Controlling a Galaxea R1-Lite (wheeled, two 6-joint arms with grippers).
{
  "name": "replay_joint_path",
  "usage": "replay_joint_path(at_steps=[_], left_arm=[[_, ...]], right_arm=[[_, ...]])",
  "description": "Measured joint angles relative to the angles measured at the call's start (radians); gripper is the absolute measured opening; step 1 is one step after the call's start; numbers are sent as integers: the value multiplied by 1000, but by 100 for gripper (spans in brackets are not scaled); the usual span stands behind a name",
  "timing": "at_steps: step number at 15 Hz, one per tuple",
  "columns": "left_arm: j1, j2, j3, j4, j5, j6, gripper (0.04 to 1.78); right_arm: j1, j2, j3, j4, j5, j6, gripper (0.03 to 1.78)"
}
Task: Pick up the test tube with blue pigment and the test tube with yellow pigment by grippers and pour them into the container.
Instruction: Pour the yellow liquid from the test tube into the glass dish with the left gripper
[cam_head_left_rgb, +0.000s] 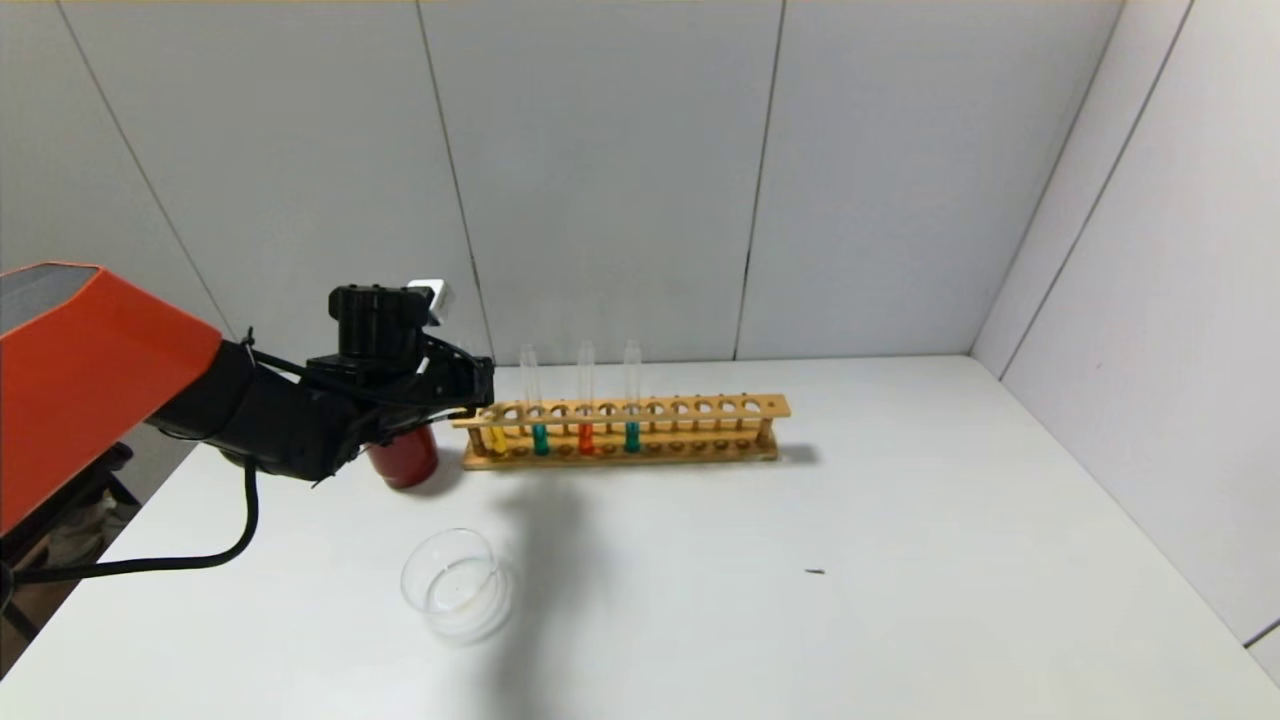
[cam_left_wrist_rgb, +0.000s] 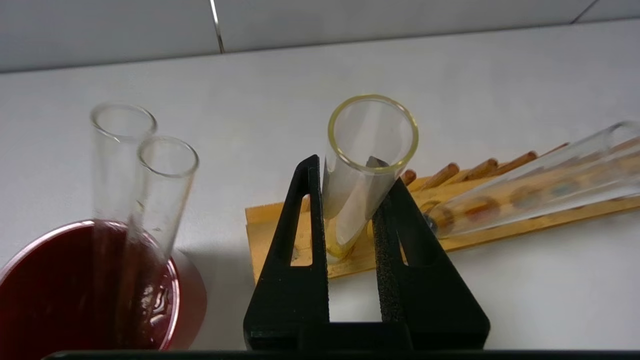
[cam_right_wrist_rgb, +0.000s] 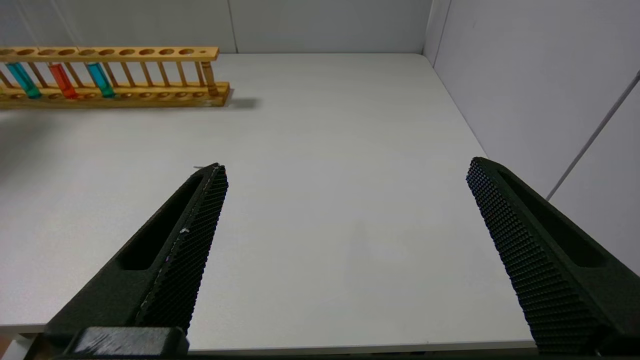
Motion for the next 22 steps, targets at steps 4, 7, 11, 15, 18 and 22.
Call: replay_joint_path(at_steps=[4,7,11,15,18,22], left_arm=[[0,-105,-26,63,1,6,31],[-1,-200,-46,128,-1,16,31],[6,-352,-22,248,0,116,31],[72,-479,134,310,-1,360,31],[129,-489,200,171,-34,467,31],[172,-476,230,114,-212,796,31]], right_arm=[[0,0,0,0,0,0,175],[0,0,0,0,0,0,175],[0,0,0,0,0,0,175],[0,0,0,0,0,0,175],[0,0,0,0,0,0,175],[0,0,0,0,0,0,175]])
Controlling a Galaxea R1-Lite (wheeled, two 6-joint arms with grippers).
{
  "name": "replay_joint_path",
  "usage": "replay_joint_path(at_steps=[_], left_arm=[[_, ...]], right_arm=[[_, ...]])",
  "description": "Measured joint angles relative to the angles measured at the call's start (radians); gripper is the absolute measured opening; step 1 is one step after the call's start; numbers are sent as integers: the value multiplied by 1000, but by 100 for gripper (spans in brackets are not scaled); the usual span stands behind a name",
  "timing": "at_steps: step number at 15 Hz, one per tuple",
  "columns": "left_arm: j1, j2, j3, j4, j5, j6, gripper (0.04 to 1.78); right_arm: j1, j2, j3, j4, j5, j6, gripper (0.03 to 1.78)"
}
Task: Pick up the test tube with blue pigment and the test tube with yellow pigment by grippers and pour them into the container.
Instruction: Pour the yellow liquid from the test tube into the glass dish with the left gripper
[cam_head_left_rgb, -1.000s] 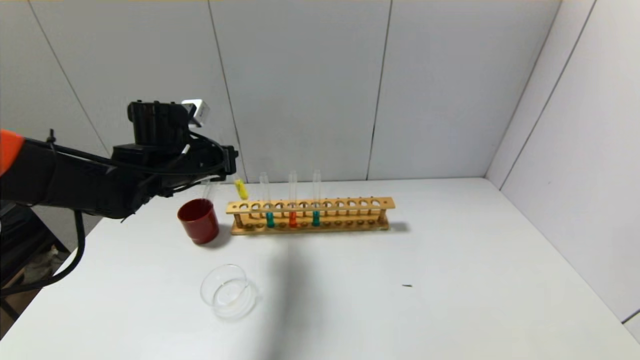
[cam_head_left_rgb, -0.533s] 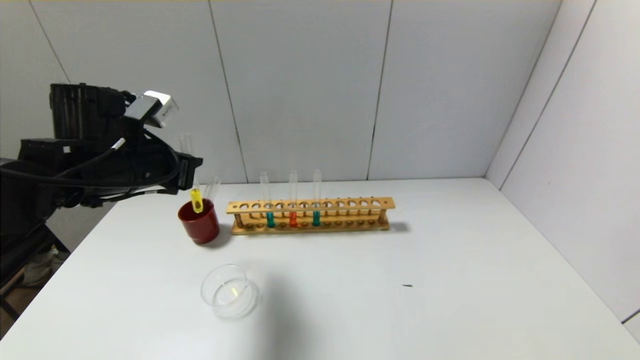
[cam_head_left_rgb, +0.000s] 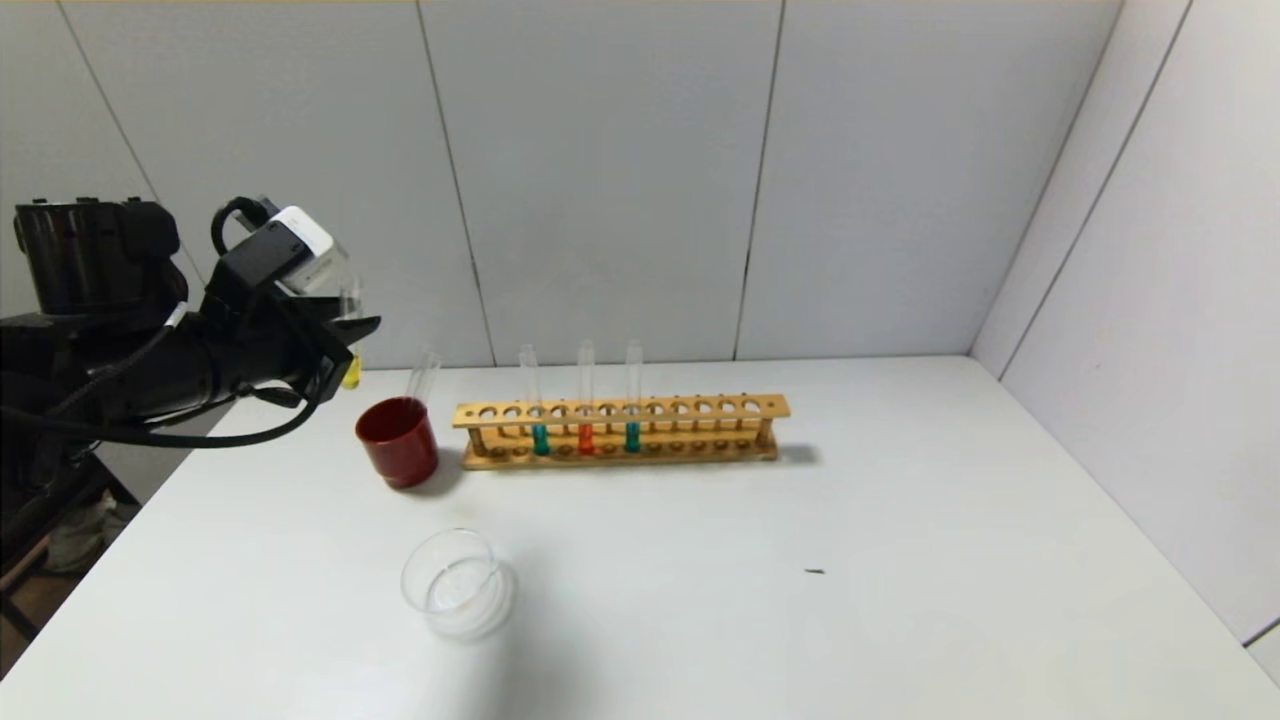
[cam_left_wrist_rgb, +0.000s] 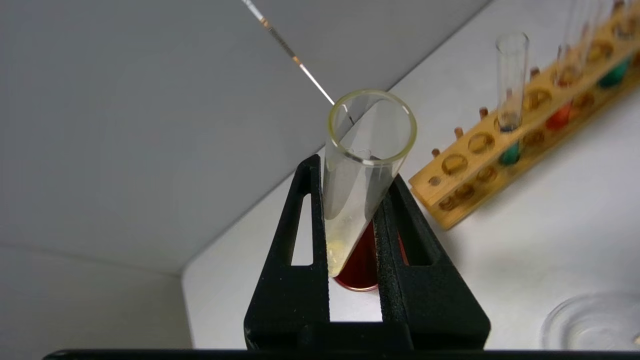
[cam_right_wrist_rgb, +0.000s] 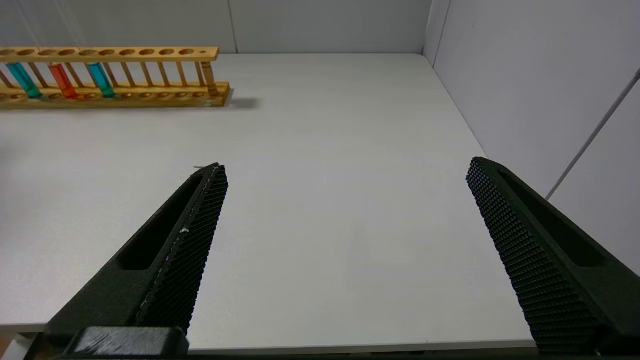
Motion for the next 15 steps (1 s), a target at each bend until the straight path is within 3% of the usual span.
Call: replay_joint_path(at_steps=[6,10,15], left_arm=[[-1,-2,189,-16,-137,427,31],[11,-4,341,-132,-143,639,31],[39,33,399,-169,-148,880,31]], right_arm=[[0,0,0,0,0,0,175],[0,0,0,0,0,0,175],[0,0,0,0,0,0,175]])
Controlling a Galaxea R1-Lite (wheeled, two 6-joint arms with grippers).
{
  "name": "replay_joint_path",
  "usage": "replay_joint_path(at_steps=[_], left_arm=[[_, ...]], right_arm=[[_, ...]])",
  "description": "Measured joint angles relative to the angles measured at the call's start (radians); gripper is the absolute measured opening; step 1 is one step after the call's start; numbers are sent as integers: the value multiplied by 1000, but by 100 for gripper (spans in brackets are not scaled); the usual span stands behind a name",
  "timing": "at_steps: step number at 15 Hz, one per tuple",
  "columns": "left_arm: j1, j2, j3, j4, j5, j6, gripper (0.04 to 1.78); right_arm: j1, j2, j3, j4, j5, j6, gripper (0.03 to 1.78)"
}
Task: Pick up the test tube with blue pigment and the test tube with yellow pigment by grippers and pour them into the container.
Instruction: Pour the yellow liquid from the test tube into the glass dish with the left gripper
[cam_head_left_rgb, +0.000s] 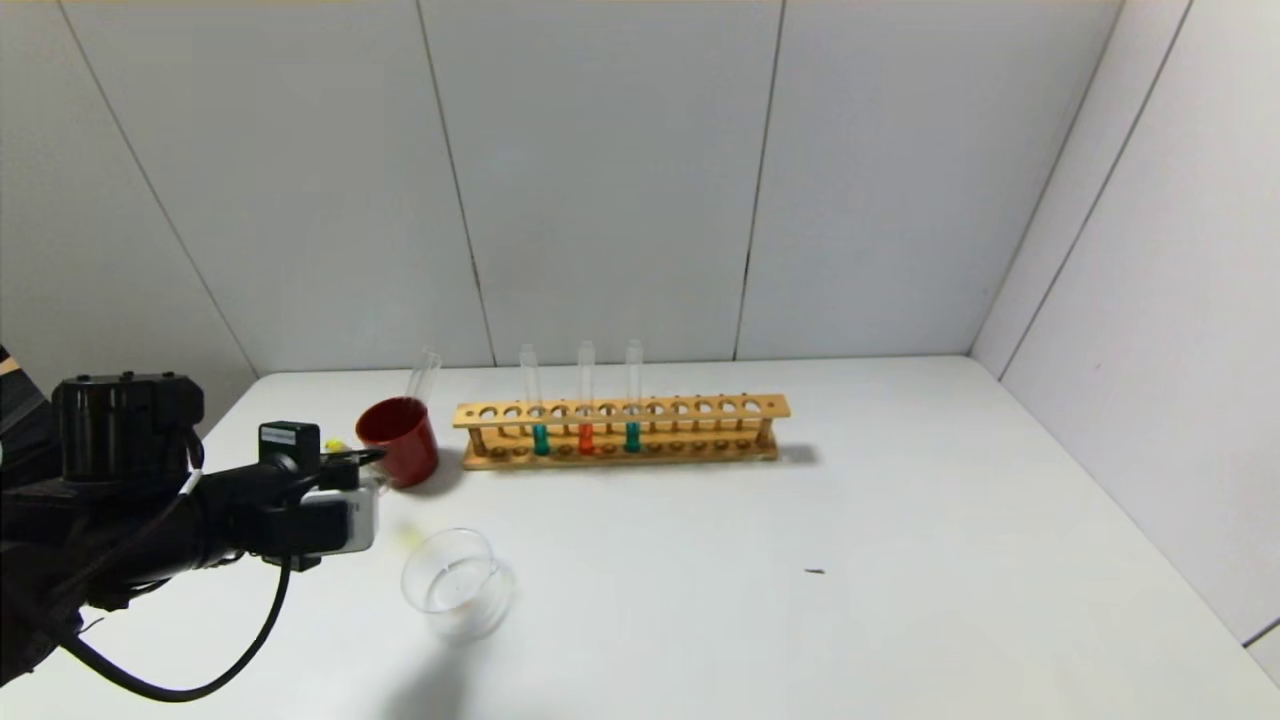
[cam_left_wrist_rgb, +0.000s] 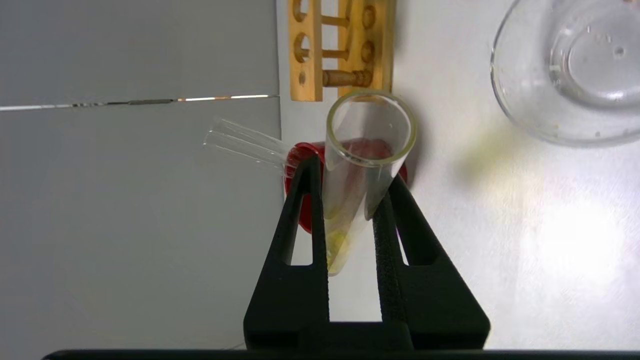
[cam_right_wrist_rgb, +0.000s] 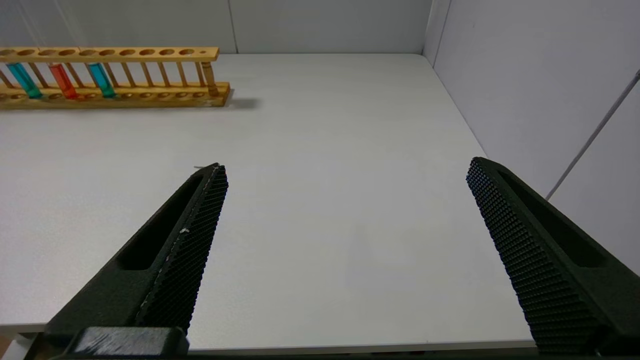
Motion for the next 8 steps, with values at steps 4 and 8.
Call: replay_joint_path(at_steps=[4,8], left_arm=[[7,35,7,0,3,140,31],[13,46,-26,11,21,293,31]], right_arm=[[0,0,0,0,0,0,175],[0,0,0,0,0,0,175]])
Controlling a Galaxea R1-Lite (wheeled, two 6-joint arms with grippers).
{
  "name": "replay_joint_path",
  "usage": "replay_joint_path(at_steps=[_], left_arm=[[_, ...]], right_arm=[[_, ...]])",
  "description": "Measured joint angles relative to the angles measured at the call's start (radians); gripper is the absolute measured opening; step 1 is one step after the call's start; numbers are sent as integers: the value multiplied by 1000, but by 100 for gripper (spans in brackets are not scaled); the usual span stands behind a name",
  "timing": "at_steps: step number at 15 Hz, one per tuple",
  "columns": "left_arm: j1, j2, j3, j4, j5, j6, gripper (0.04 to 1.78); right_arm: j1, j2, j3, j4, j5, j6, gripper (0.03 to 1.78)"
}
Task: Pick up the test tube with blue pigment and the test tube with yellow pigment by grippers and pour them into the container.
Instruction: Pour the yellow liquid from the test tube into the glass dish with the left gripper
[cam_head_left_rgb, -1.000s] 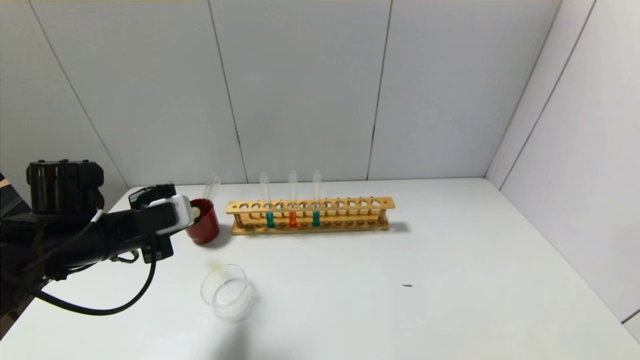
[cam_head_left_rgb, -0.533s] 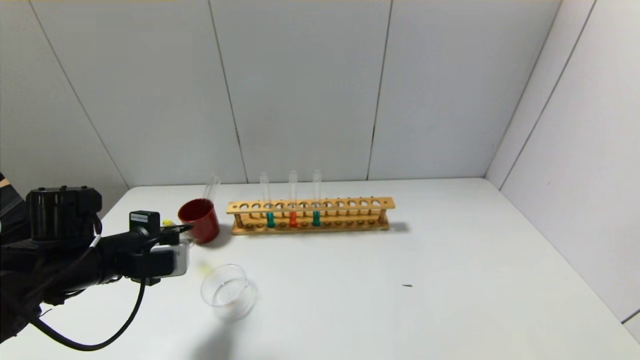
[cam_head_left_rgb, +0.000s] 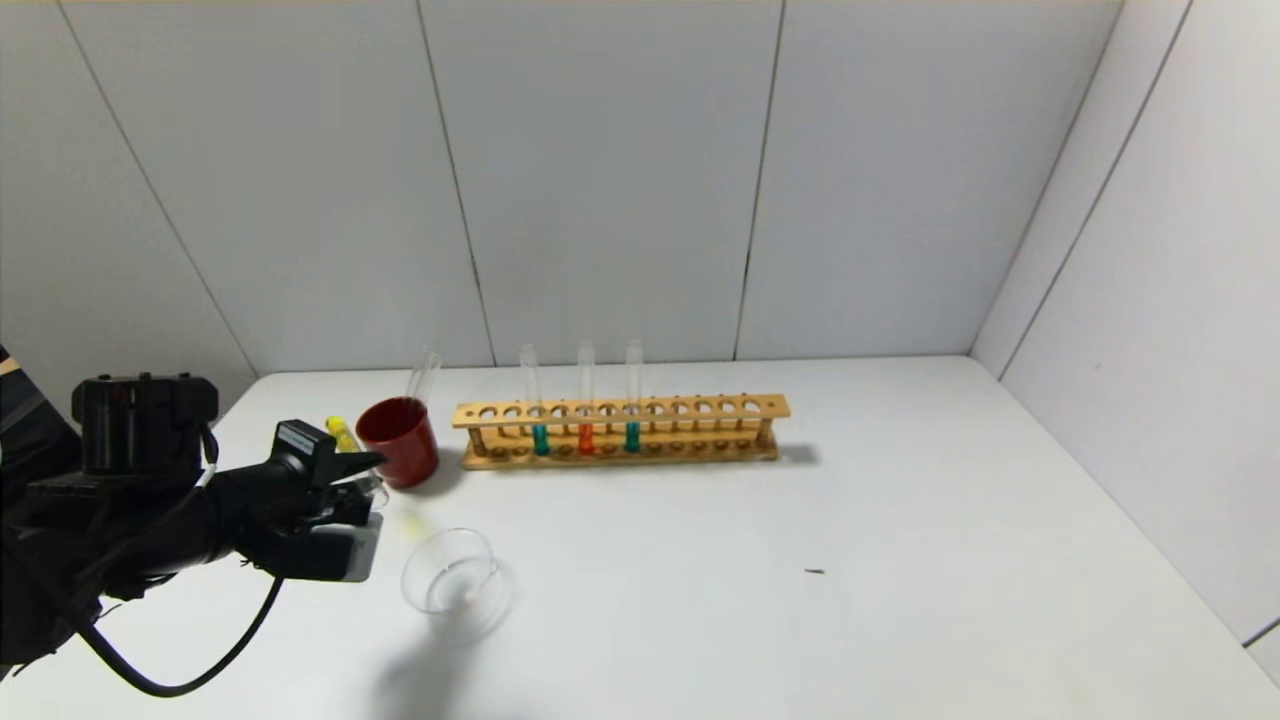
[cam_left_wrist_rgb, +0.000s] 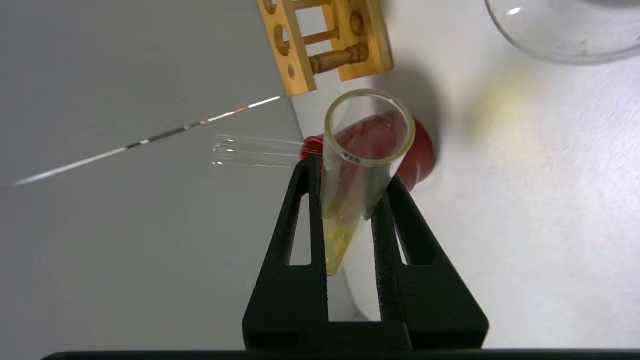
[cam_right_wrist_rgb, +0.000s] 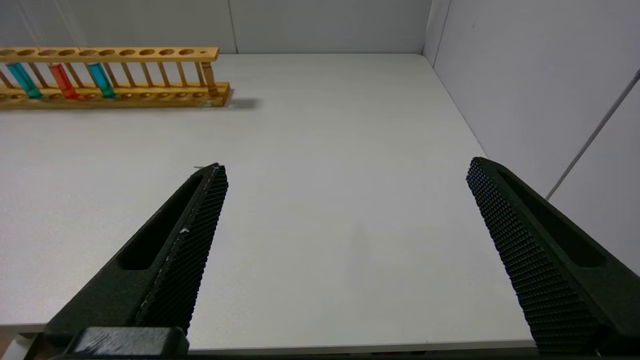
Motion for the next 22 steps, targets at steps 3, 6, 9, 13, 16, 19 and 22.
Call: replay_joint_path(at_steps=[3,6,9,13,16,19,22], left_arm=[[-16,7,3,2,16,98,31],[-35,11,18,1,57,116,31],[-51,33,14,-4,67,119,31],[-57,60,-19,-3,81,162,31],[-66,84,-37,2,85,214,31],[-76,109,-51,0,90,282,31],[-82,126,-66,-1,123,307,31]], right_arm=[[0,0,0,0,0,0,175],[0,0,0,0,0,0,175],[0,0,0,0,0,0,175],[0,0,0,0,0,0,175],[0,0,0,0,0,0,175],[0,0,0,0,0,0,175],[0,0,0,0,0,0,175]])
